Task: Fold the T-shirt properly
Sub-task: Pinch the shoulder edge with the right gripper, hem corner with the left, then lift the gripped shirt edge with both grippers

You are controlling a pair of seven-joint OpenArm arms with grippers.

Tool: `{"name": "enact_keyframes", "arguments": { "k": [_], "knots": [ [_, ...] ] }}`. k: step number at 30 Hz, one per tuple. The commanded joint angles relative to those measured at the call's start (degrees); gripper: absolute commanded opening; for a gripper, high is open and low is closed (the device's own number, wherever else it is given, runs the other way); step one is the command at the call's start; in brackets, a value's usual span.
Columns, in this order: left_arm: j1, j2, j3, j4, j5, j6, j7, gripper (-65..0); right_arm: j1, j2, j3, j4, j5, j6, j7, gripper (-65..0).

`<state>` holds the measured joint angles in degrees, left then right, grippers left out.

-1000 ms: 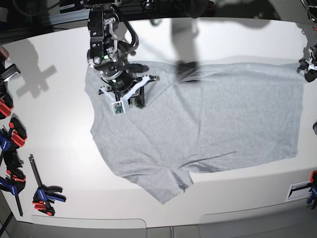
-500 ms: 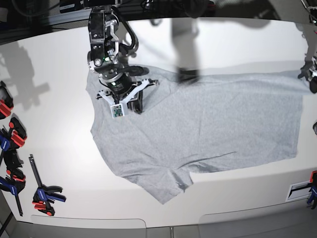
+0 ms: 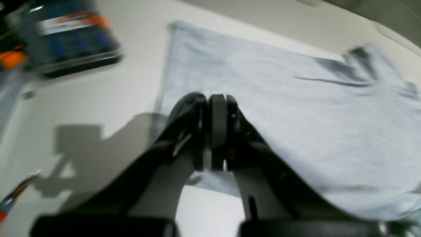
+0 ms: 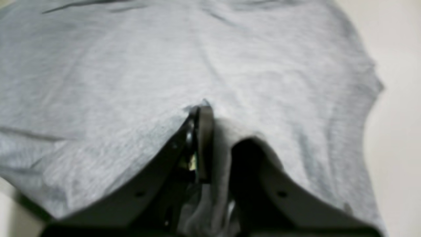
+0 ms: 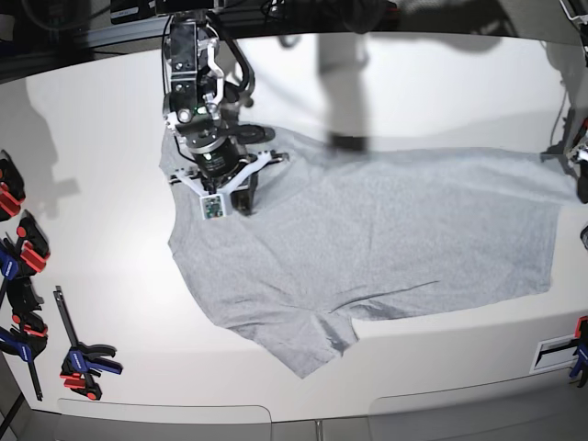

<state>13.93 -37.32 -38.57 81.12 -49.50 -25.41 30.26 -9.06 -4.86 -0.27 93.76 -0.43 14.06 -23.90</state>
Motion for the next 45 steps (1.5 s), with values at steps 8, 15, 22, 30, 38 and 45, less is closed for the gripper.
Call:
{"name": "enact_keyframes", "arguments": {
  "k": [8,15,22,30,38,45],
  "knots": [
    [-0.4,-1.6,-0.5,1.0,4.6,1.7,6.1,-65.0,1.2,-0.2,-0.1,1.0,0.4,0.1,2.9,-65.0],
    [1.4,-2.0,-0.5,1.0,9.5,1.7,7.5,-65.0,3.8,-0.2,-0.1,1.0,0.4,1.8,1.0,-65.0],
    [3.3,-2.8,-0.5,1.0,11.1,1.7,7.1,-65.0,6.3,-0.2,-0.1,0.5,0.4,1.9,0.3,-65.0],
    [3.3,-2.7,-0.5,1.0,12.0,1.7,7.0,-65.0,13.1,-0.2,-0.1,-7.1,0.6,4.8,0.3,-65.0],
    [3.3,-2.7,-0.5,1.0,12.0,1.7,4.6,-65.0,18.3,-0.2,-0.3,-13.1,2.6,6.8,0.2,-65.0],
    [3.0,-2.7,-0.4,1.0,11.7,1.7,4.2,-65.0,18.4,-0.2,-0.2,-14.7,3.0,6.8,-0.2,-65.0]
  ]
}}
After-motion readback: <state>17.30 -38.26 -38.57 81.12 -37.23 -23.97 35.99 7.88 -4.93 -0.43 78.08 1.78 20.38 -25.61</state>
